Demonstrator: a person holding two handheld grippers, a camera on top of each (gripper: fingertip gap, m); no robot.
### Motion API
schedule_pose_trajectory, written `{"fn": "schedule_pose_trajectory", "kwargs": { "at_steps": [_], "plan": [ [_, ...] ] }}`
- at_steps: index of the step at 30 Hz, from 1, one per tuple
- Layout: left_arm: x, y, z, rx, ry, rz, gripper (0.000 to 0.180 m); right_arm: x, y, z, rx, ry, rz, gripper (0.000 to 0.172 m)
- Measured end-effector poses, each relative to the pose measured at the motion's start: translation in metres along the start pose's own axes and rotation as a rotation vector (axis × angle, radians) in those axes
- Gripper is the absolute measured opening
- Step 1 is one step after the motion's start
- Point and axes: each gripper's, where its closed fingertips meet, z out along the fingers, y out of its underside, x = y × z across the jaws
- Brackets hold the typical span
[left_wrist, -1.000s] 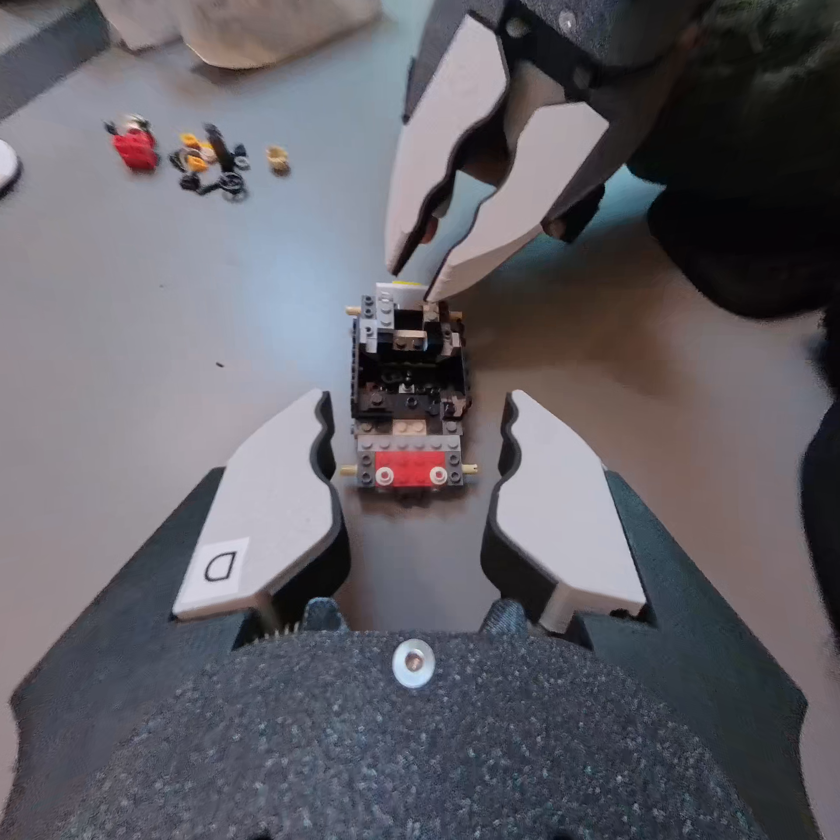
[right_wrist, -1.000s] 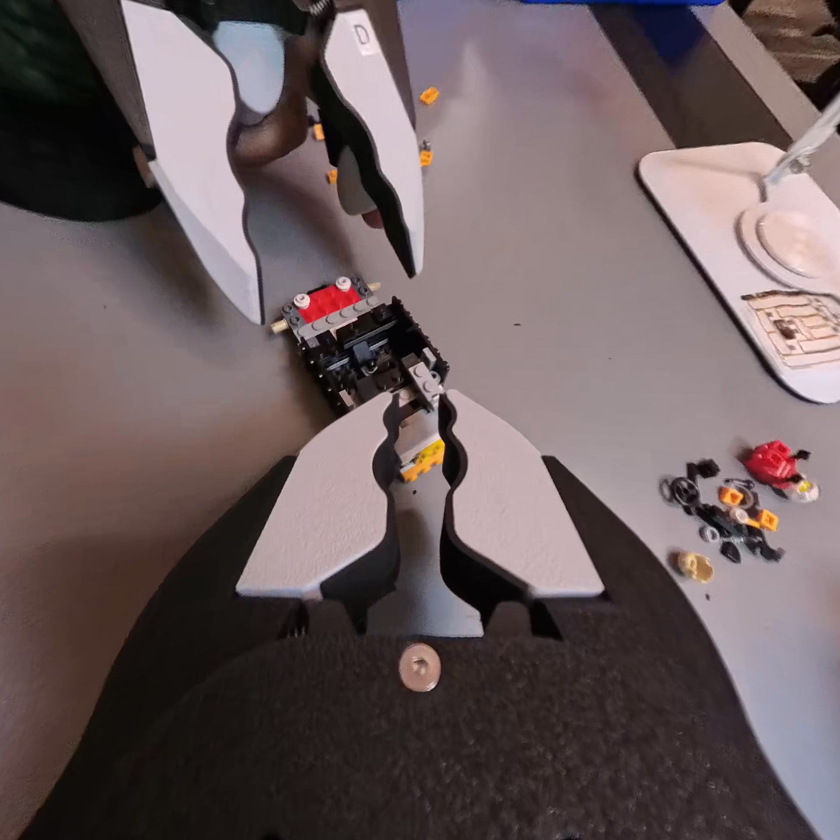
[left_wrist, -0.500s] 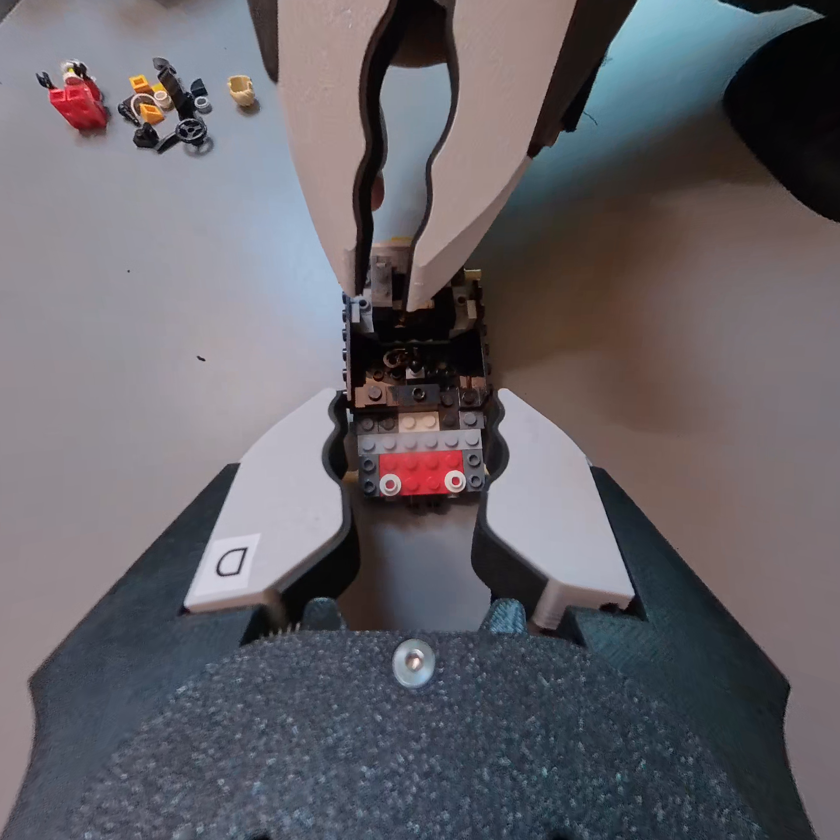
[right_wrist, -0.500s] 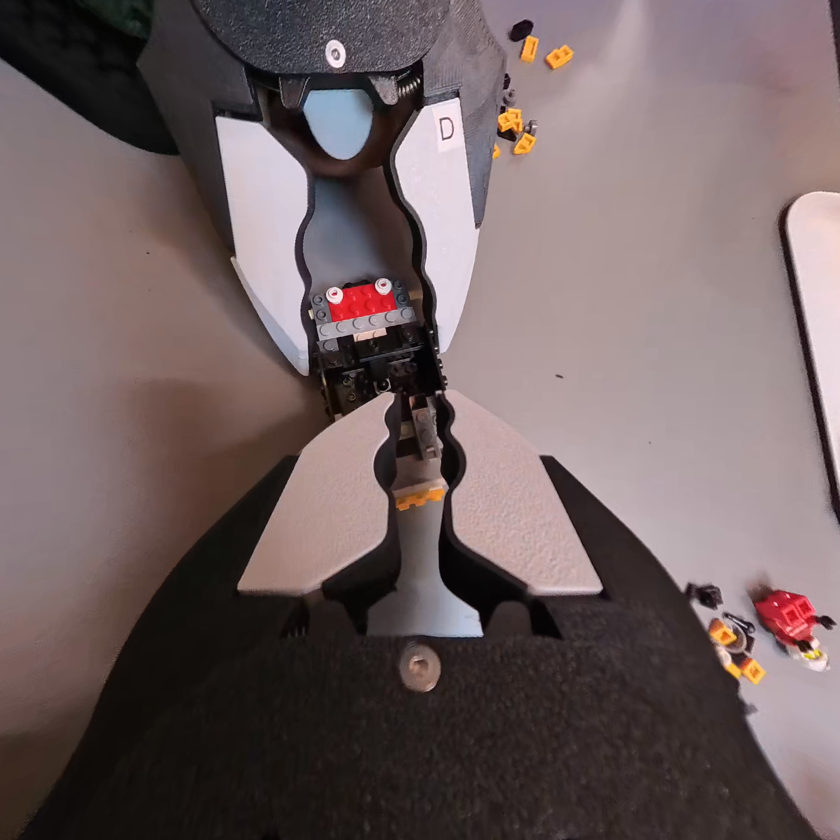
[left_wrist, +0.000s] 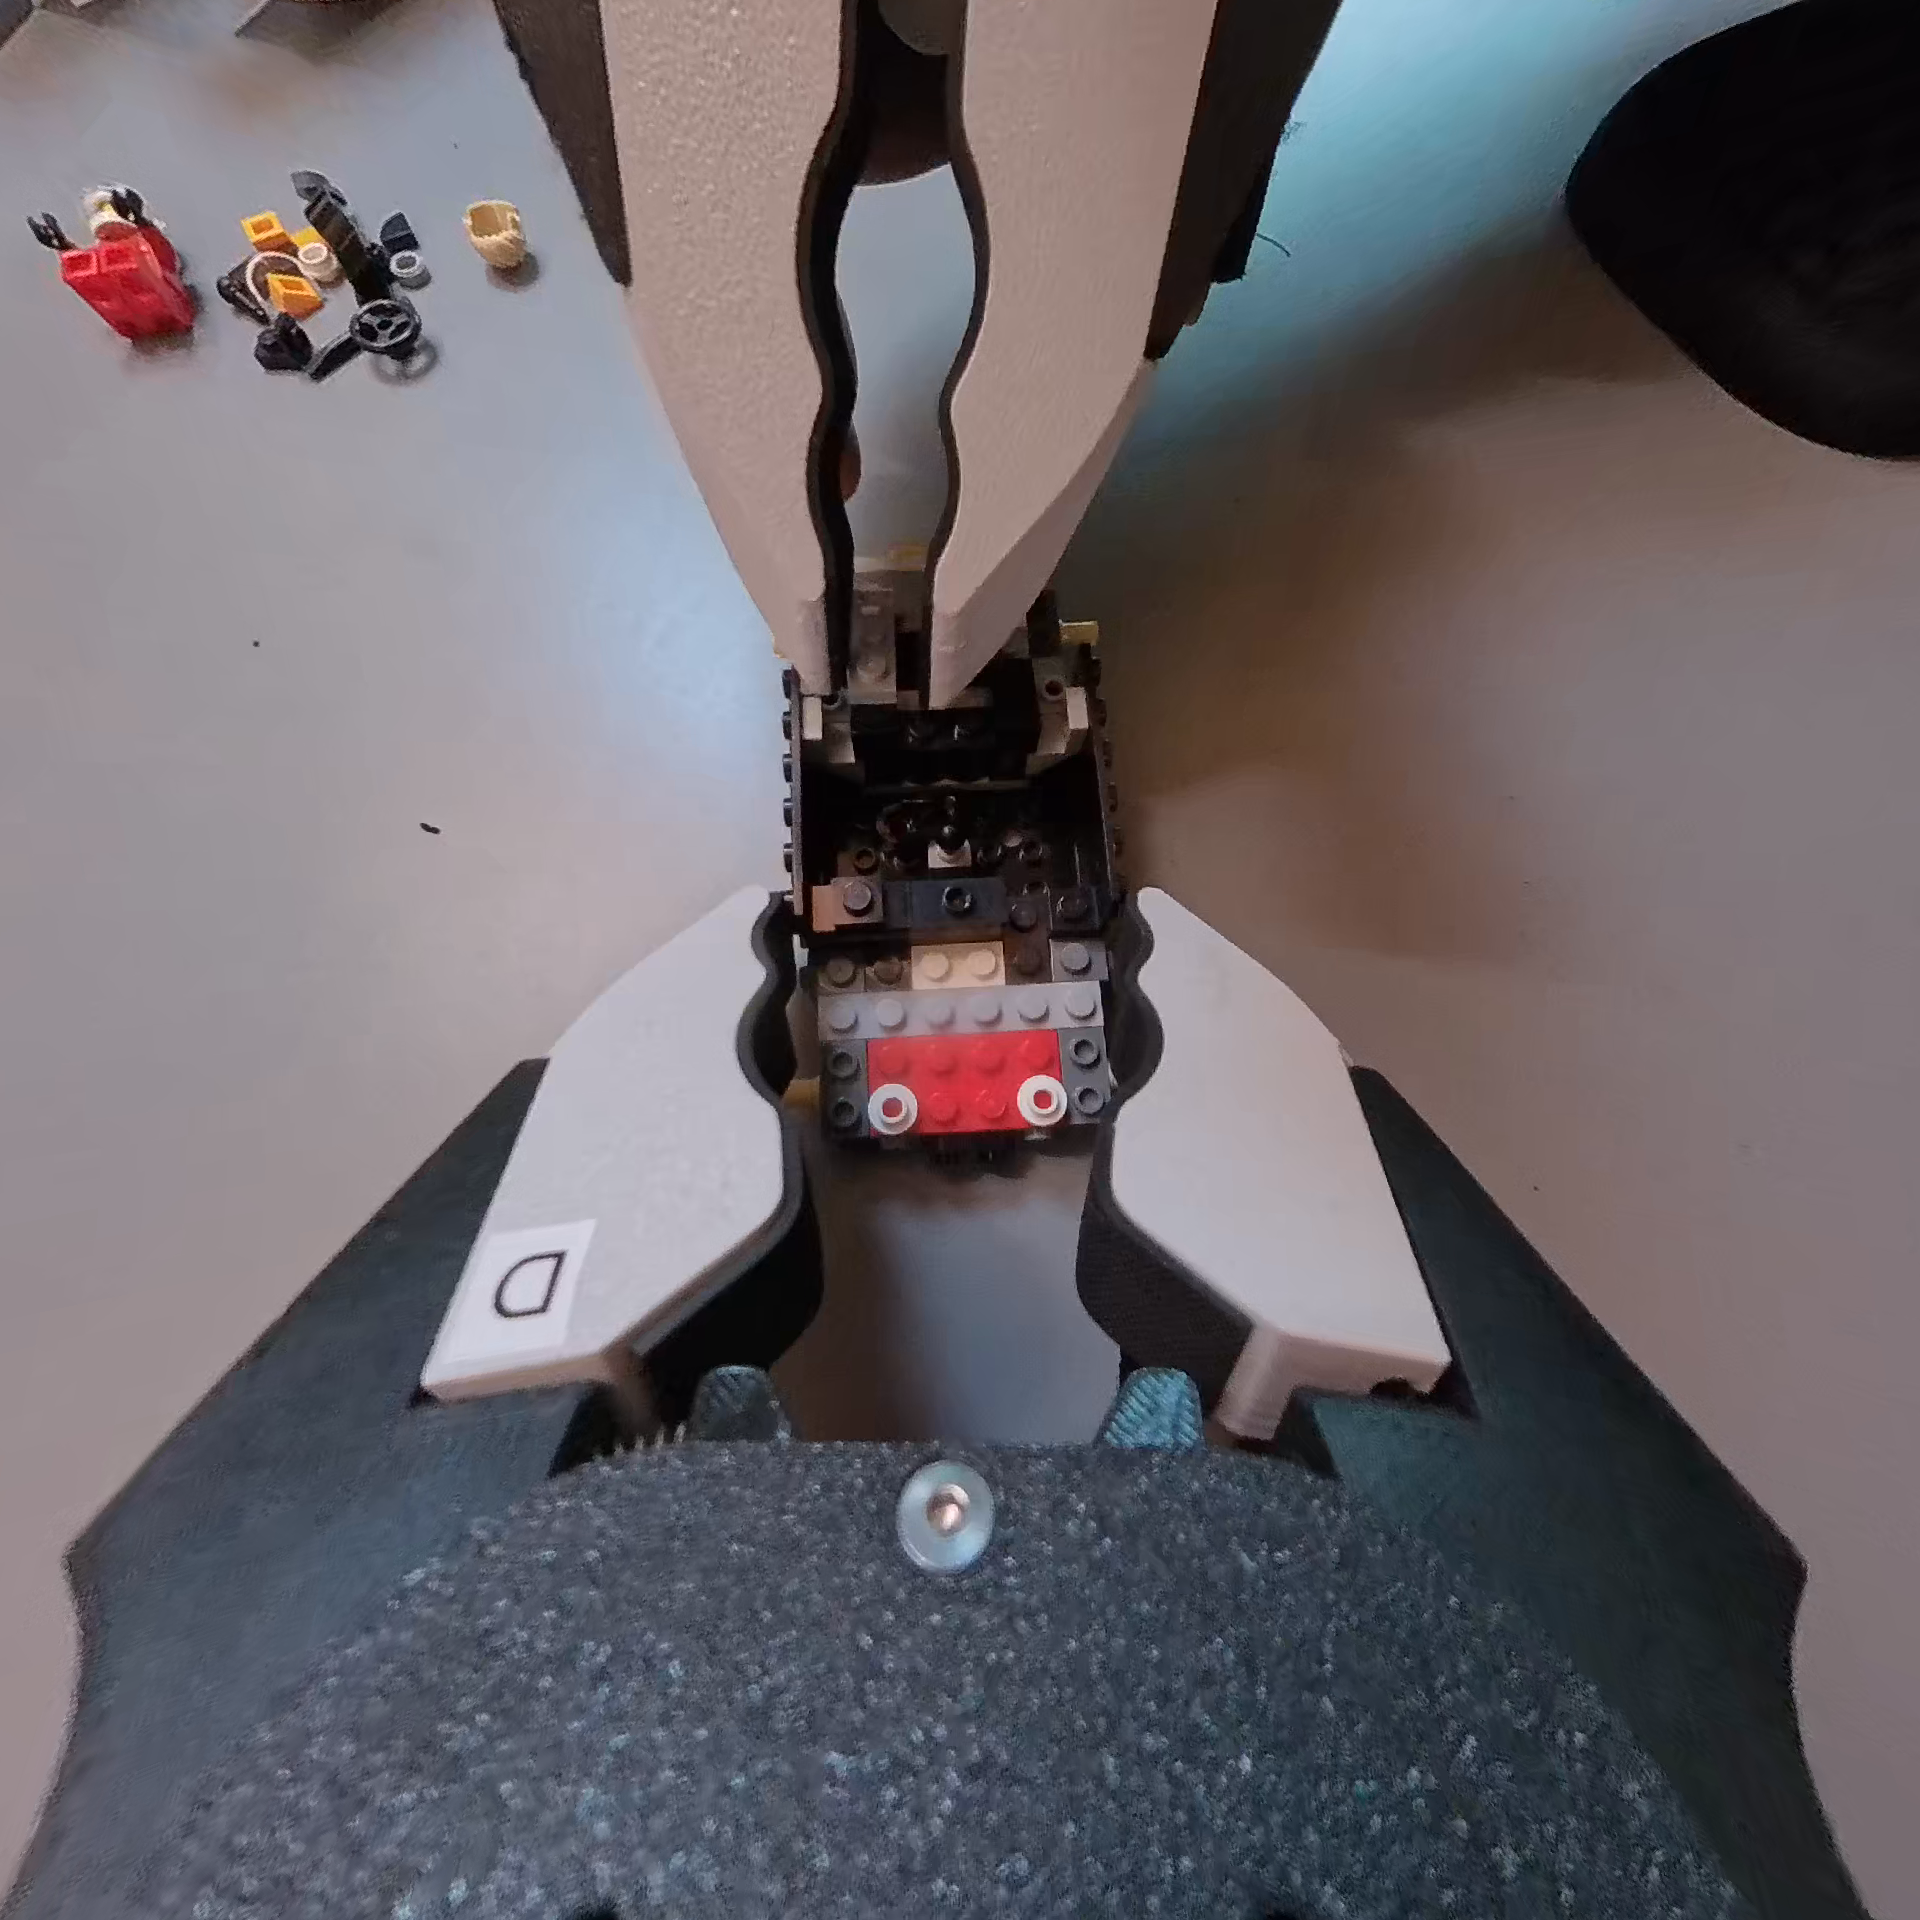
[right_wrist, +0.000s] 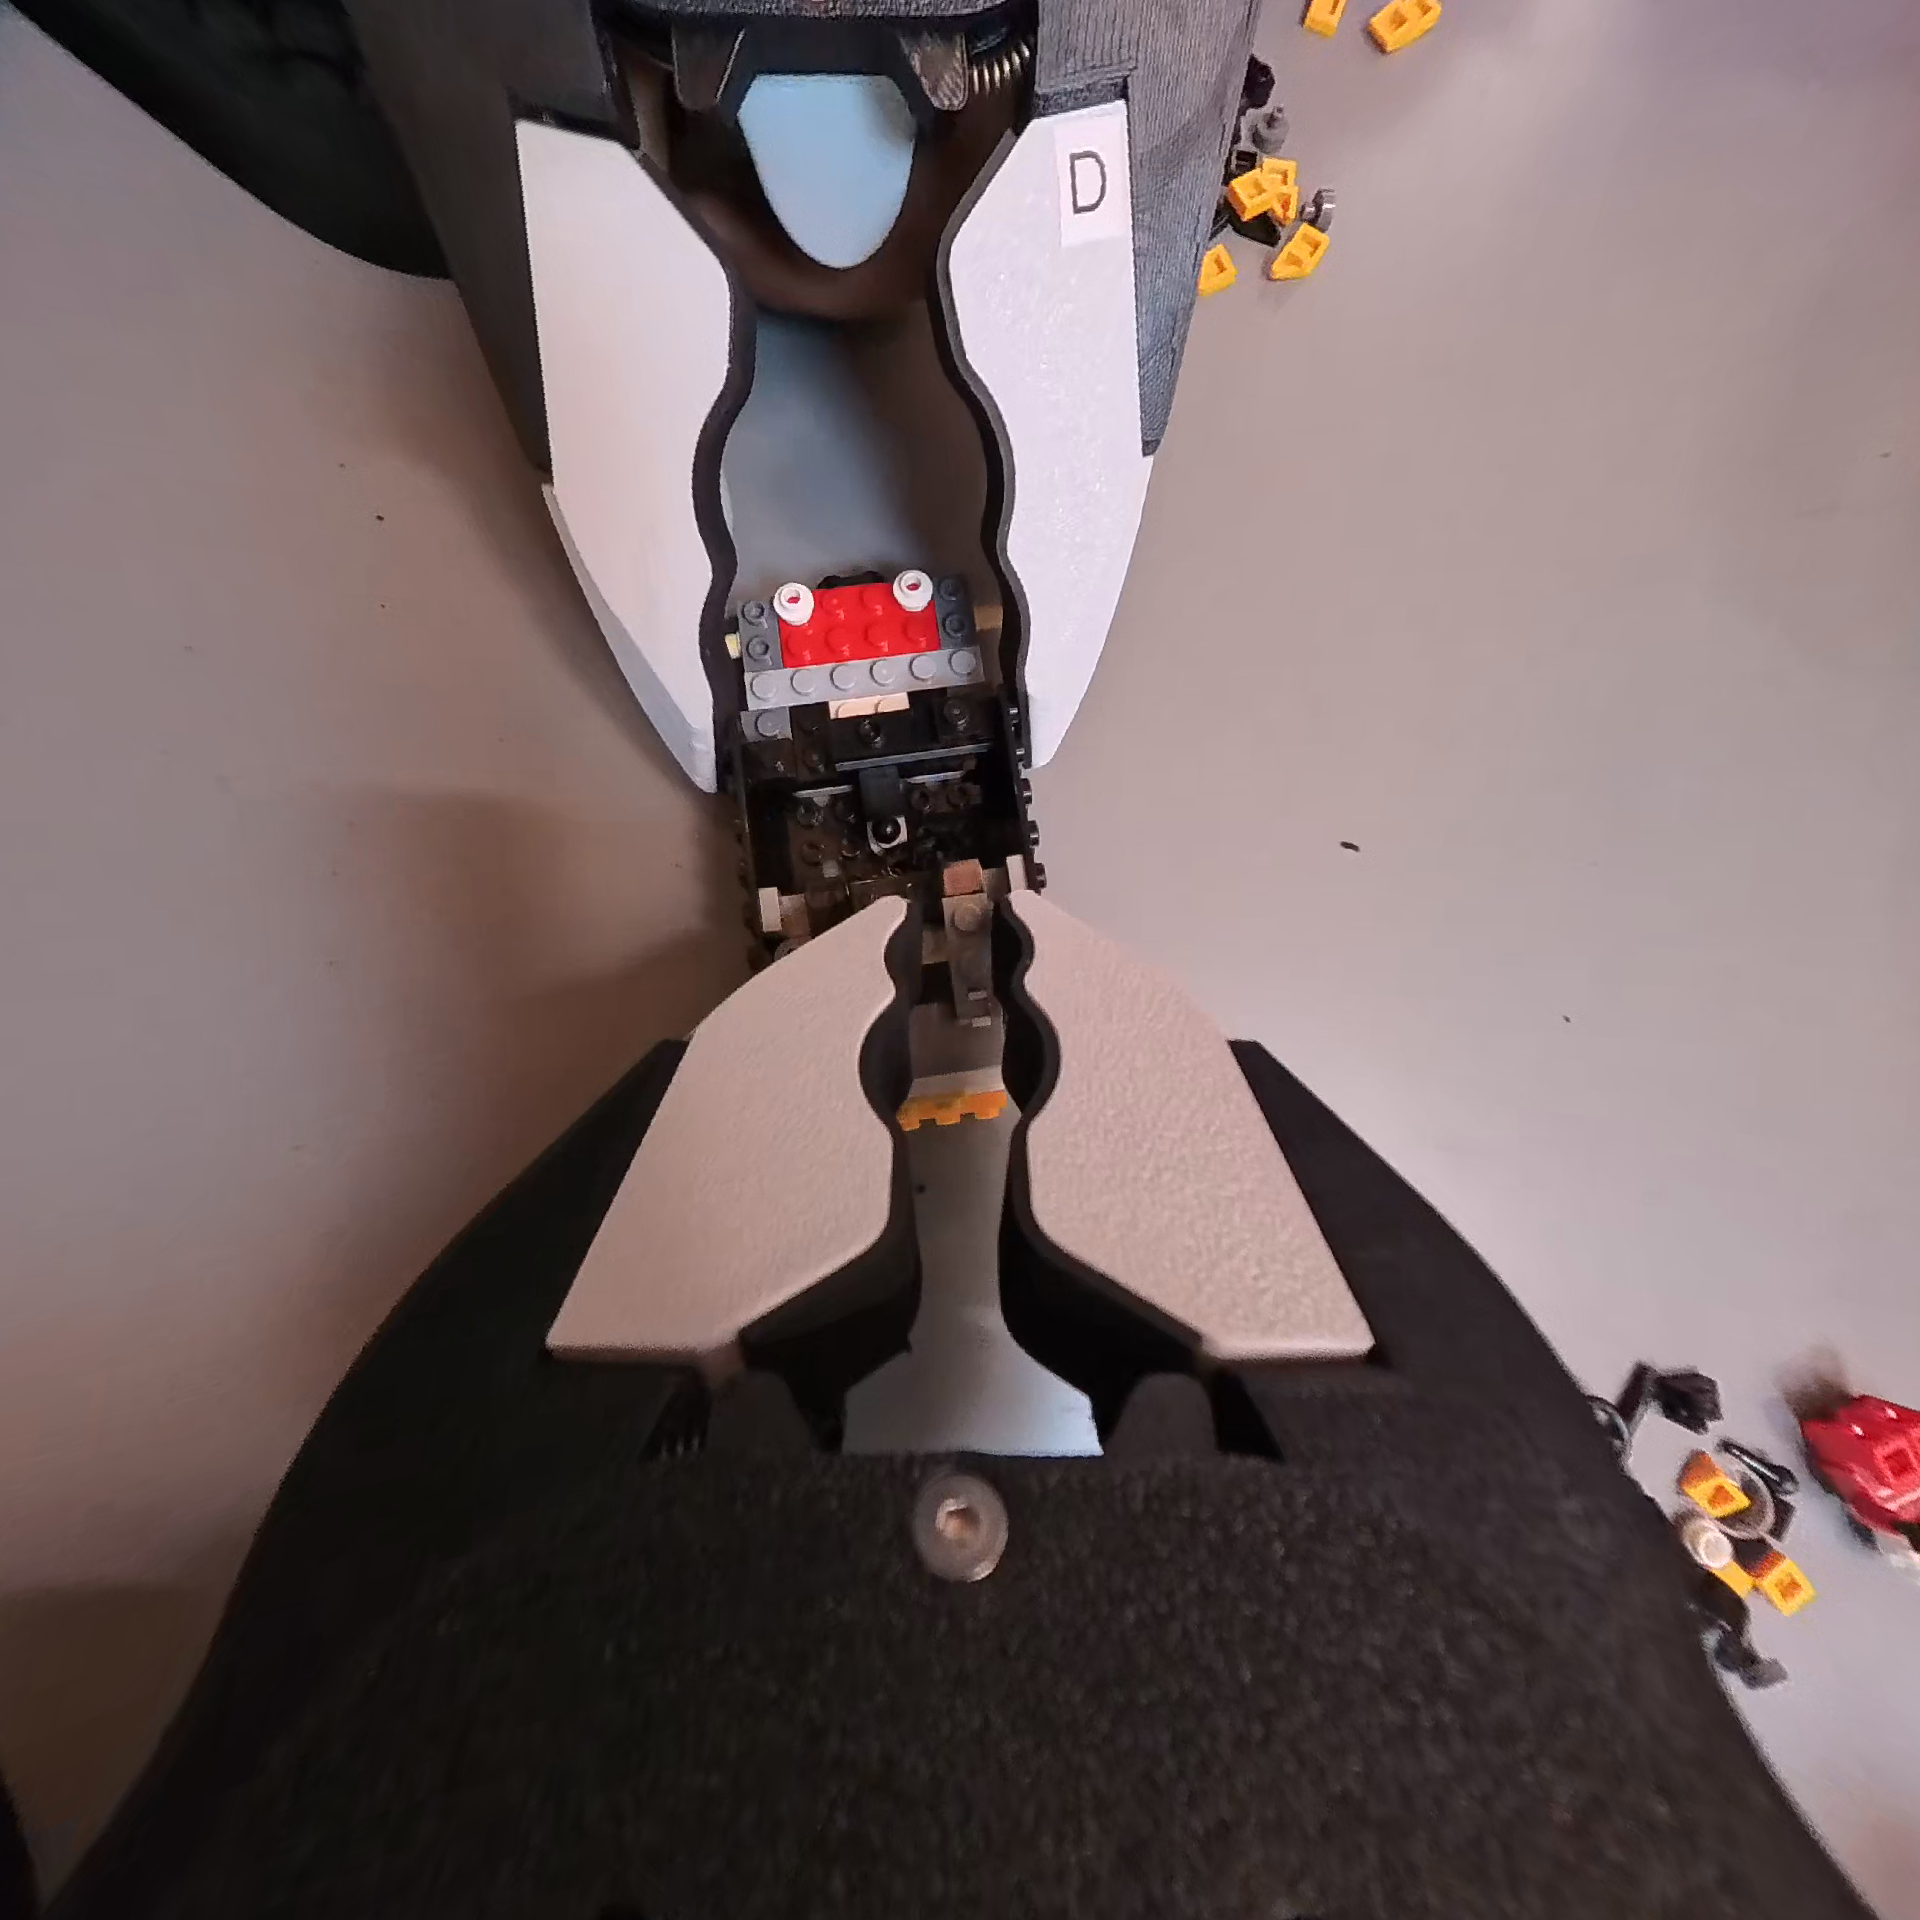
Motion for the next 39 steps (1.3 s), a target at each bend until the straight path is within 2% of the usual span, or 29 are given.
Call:
{"fn": "schedule_pose_trajectory", "kwargs": {
  "at_steps": [19,29,33,39],
  "plan": [
    [0.0019,0.0043,-0.003,0.002,0.019,0.022,0.057,-0.001,0.0073,0.0022,-0.057,0.003,-0.02,0.012],
    [0.0054,0.002,0.0001,0.005,0.03,0.007,0.067,-0.0025,0.0062,0.0043,-0.041,0.0,-0.029,0.009],
    [0.0063,0.0036,0.0015,-0.009,0.031,0.009,0.061,-0.003,0.0053,0.005,-0.032,0.001,-0.037,0.009],
    [0.0068,0.0051,0.0005,-0.02,0.047,-0.022,0.061,-0.0045,0.0044,0.0046,-0.019,0.035,-0.089,0.008]
  ]
}}
